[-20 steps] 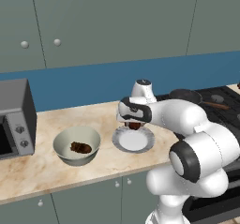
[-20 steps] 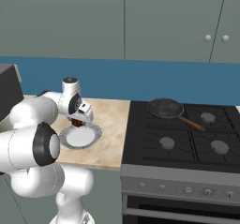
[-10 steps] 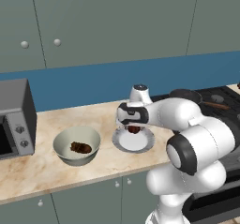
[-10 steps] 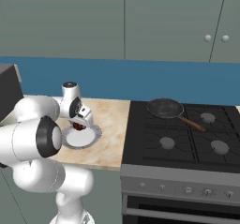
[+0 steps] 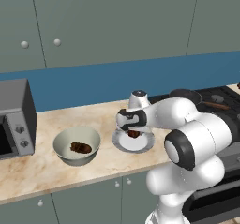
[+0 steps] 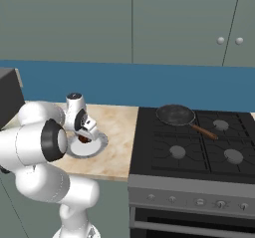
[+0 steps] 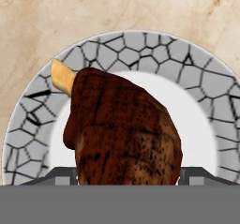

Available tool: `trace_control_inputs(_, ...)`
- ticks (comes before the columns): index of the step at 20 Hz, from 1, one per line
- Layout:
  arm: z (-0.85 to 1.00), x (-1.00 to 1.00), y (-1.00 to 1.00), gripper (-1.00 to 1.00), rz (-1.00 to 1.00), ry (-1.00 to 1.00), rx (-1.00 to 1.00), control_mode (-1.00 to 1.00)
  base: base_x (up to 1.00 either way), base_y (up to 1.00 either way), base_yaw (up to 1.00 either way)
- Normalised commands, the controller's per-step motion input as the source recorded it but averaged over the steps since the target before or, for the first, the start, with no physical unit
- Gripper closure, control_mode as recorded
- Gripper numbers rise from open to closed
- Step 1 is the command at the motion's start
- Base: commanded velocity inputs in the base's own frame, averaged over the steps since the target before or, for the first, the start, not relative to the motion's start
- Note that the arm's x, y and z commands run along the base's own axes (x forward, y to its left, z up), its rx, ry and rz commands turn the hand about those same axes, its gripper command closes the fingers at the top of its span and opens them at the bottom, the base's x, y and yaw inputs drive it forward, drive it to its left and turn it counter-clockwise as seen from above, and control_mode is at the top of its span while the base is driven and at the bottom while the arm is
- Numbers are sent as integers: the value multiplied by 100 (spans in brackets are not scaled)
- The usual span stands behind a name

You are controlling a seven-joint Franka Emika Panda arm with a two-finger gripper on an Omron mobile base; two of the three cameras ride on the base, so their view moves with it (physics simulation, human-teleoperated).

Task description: Place the steak on the plate and place the sweet potato on the same plate.

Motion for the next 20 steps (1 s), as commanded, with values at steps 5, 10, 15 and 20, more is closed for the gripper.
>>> trace_control_inputs(5,-6,-8,0,100,0,1,0,-100,0,0,0)
trace_control_inputs(10,-22,0,0,100,0,1,0,-100,0,0,0)
trace_control_inputs(15,-15,0,0,100,0,1,0,-100,0,0,0)
trace_control_inputs(20,0,0,0,100,0,0,0,-100,0,0,0)
